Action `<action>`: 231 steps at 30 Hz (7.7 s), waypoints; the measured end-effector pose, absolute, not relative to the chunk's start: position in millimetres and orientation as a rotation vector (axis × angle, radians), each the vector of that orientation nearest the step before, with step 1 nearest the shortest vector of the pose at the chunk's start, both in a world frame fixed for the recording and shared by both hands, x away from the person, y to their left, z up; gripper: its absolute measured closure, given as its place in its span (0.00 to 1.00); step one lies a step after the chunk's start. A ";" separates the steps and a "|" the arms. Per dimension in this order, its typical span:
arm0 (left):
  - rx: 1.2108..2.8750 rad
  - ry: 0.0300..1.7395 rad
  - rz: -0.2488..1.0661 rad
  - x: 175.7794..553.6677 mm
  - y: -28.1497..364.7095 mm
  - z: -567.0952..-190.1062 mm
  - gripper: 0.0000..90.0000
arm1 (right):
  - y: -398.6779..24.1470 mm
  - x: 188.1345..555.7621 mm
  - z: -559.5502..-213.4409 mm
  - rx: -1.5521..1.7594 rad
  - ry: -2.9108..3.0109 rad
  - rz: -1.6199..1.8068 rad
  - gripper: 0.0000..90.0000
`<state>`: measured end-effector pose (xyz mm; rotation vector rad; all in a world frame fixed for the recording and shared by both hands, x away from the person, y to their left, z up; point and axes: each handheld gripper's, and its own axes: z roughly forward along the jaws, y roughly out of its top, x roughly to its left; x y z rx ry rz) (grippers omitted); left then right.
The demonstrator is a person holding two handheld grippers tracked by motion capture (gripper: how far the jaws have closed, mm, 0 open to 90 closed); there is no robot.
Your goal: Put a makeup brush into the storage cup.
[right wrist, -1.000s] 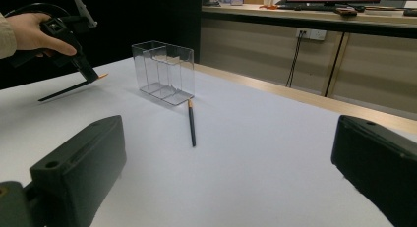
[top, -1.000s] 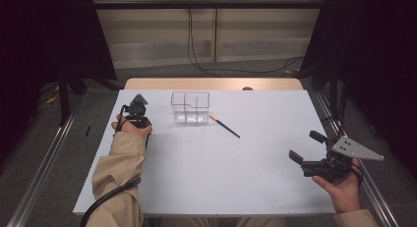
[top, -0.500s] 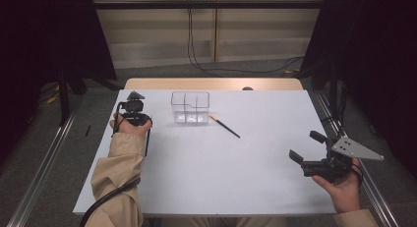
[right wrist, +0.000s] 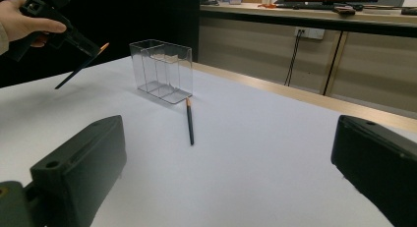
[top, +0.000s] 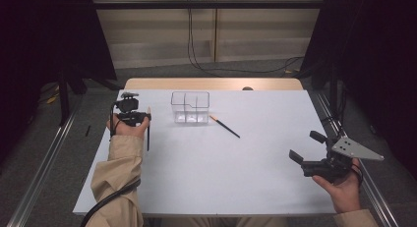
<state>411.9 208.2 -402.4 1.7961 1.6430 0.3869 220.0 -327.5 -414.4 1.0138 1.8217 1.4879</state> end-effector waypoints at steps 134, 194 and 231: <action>1.397 1.054 0.380 421.5 120.9 -367.2 0.94 | -328.0 223.5 -419.0 1.014 1.851 1.491 0.00; 1.390 1.013 0.426 457.7 78.4 -364.4 0.94 | -330.0 224.4 -420.8 1.020 1.850 1.488 0.00; 1.411 1.007 0.501 464.3 74.3 -380.1 0.93 | -328.6 225.9 -422.7 1.019 1.861 1.487 0.00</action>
